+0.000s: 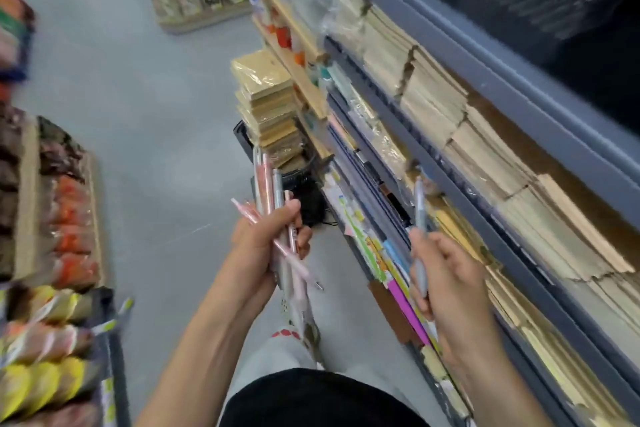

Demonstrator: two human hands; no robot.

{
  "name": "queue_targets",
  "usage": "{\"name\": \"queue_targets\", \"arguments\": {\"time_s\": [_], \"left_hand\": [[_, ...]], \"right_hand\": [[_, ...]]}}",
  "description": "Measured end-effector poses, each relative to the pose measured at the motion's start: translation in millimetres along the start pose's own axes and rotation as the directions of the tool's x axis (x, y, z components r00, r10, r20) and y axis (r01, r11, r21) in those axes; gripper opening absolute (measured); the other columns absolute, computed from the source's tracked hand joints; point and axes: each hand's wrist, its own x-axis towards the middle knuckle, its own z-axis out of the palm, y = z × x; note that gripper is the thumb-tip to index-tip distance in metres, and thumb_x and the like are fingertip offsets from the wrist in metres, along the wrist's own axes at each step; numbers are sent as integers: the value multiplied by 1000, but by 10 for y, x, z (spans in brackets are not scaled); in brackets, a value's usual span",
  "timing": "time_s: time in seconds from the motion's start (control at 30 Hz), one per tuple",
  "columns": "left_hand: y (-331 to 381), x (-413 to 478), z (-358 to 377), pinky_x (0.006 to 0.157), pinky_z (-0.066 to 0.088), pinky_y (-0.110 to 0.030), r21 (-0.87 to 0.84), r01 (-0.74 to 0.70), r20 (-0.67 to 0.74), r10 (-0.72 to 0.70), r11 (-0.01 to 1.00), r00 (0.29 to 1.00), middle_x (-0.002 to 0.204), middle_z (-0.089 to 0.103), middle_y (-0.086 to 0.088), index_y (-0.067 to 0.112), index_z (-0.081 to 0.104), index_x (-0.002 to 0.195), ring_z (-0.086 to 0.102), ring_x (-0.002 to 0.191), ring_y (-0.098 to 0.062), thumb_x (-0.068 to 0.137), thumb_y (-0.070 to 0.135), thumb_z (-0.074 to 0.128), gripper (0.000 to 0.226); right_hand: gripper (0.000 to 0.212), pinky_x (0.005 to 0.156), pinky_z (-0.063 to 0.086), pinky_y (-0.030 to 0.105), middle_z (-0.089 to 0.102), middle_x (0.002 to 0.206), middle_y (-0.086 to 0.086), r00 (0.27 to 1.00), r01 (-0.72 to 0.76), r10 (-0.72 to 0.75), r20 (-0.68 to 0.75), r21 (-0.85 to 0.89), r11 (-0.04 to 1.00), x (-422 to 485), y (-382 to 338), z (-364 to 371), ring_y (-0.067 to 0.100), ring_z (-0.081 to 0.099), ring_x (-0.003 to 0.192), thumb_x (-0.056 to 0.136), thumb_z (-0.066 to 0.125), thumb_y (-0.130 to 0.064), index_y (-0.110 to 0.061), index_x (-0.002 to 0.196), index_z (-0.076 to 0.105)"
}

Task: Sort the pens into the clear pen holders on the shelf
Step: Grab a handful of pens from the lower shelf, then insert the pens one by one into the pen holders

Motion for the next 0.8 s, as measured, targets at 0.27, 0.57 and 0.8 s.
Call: {"name": "queue_targets", "arguments": {"time_s": [0.27, 0.57, 0.8], "left_hand": [[676, 907, -928, 43, 41, -22, -46, -43, -112, 38, 998, 993, 62, 49, -2, 11, 55, 94, 48, 48, -15, 78, 13, 67, 20], [1668, 2423, -1339, 52, 35, -29, 105, -9, 26, 6, 994, 1000, 60, 51, -5, 10, 53, 94, 45, 54, -21, 80, 19, 70, 23], [2100, 3529, -1070, 47, 43, -27, 150, -18, 165, -7, 989, 986, 64, 47, -11, 5, 50, 90, 49, 50, -21, 80, 17, 69, 24]], "right_hand": [[42, 39, 33, 23, 58, 64, 0, 984, 74, -56, 167, -106, 992, 1088, -300, 1274, 13, 43, 45, 81, 60, -60, -19, 85, 70], [15, 37, 34, 19, 67, 69, 2, 996, 84, -84, 4, -64, 994, 2259, -753, 2310, 6, 47, 44, 87, 68, -35, -35, 102, 68], [25, 35, 31, 20, 61, 62, 5, 978, 124, -119, -171, 21, 992, 3024, -1254, 2587, 13, 36, 37, 86, 62, -48, -25, 91, 71]]}}
